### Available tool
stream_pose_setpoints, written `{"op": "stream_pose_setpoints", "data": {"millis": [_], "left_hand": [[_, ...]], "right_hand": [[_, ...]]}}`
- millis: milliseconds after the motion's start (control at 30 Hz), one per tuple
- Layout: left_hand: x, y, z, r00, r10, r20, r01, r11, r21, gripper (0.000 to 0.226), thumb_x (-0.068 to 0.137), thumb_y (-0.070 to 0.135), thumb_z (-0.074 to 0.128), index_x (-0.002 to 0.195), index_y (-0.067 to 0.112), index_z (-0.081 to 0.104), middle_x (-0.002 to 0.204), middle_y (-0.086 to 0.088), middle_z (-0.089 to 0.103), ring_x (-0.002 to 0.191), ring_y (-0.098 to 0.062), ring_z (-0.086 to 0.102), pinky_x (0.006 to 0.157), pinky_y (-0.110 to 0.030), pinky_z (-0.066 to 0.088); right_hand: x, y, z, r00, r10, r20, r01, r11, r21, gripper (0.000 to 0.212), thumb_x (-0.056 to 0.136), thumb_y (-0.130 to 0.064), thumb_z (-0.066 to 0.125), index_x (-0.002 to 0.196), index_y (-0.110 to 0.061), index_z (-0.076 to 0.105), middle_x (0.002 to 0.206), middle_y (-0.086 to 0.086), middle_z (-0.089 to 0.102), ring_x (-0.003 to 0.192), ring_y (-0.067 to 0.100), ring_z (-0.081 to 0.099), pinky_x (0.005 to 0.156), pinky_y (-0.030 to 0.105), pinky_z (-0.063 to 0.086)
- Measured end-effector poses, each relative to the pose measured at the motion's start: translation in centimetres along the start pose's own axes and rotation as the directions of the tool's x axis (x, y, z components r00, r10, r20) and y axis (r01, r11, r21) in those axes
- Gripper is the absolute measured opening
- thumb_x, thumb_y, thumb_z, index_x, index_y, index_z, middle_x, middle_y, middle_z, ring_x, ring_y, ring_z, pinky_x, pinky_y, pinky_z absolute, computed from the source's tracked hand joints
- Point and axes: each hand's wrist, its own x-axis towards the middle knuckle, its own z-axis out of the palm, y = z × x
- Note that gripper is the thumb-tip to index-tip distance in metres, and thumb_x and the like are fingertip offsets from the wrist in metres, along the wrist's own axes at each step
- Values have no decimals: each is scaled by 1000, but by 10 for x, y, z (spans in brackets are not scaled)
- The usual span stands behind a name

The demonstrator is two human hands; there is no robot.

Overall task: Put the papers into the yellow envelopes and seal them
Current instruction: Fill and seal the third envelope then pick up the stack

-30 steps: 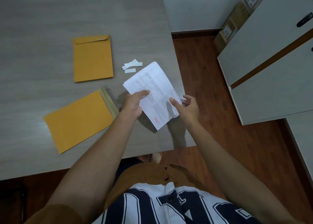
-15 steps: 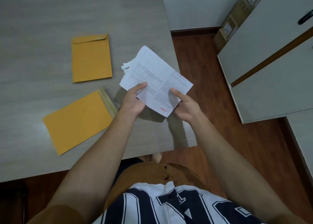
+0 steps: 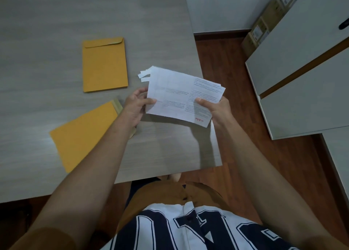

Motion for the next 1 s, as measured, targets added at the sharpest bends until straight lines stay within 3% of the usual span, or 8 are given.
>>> {"op": "stream_pose_setpoints", "data": {"millis": [67, 167, 333, 500, 667, 767, 867, 1000], "left_hand": [[-1, 5, -2, 998, 52, 18, -55, 956, 287, 43, 72, -23, 63, 98, 11, 62, 92, -3, 69, 84, -18, 65, 67, -23, 56], [-3, 9, 1, 986, 159, 55, -166, 869, 466, 39, 65, -24, 66, 77, 13, 64, 70, 1, 59, 64, -9, 53, 56, -18, 44], [-9, -12, -3, 979, 192, 71, -202, 859, 470, 36, 60, -23, 66, 63, 13, 59, 62, 0, 55, 59, -8, 49, 58, -25, 39], [-19, -38, 6, 980, 194, 41, -194, 897, 397, 28, 47, -5, 65, 62, 17, 59, 51, 15, 54, 54, -3, 47, 52, -23, 34], [-9, -41, 4, 966, 259, -4, -235, 882, 408, 34, 52, -12, 62, 60, 21, 66, 72, -8, 69, 72, -17, 60, 66, -31, 45], [-8, -43, 9, 963, 268, -34, -218, 846, 486, 34, 58, -10, 66, 61, 24, 61, 66, 1, 61, 68, -13, 56, 64, -31, 44], [-6, -41, 16, 963, 263, -58, -197, 835, 513, 31, 65, -10, 66, 65, 20, 60, 71, -1, 60, 71, -16, 57, 66, -32, 45], [-5, -33, 14, 958, 287, -23, -233, 818, 526, 17, 61, -2, 66, 64, 12, 56, 63, 3, 53, 62, -10, 49, 57, -27, 38]], "right_hand": [[-1, -4, -1, 998, -32, 59, 36, 997, -68, 44, 72, -7, 85, 113, -6, 68, 109, 8, 74, 101, 26, 71, 90, 45, 56], [-3, -6, 3, 991, -91, 100, 105, 984, -142, 37, 70, -5, 86, 104, -7, 72, 99, 6, 76, 93, 21, 73, 79, 32, 57], [-8, 5, -3, 981, -131, 146, 169, 944, -284, 27, 66, -4, 88, 87, -7, 71, 82, 4, 69, 73, 10, 64, 66, 21, 52], [-16, 21, -9, 987, -109, 115, 135, 957, -256, 38, 58, -8, 91, 91, -19, 76, 92, -1, 76, 85, 11, 71, 80, 26, 58], [-15, 21, -14, 989, -119, 89, 138, 960, -244, 40, 59, -8, 92, 97, -10, 77, 96, 7, 76, 86, 20, 71, 75, 36, 60], [-16, 20, -11, 996, -78, 43, 87, 959, -270, 36, 62, -3, 90, 93, -11, 74, 93, 10, 75, 82, 21, 70, 67, 39, 61], [-14, 16, -7, 997, -75, -15, 67, 954, -294, 37, 63, -6, 91, 88, -21, 68, 94, 4, 73, 87, 17, 71, 74, 31, 60], [-9, 12, -8, 995, -98, -2, 93, 948, -303, 35, 62, -10, 92, 90, -18, 72, 93, 0, 74, 86, 12, 73, 76, 25, 60]]}}
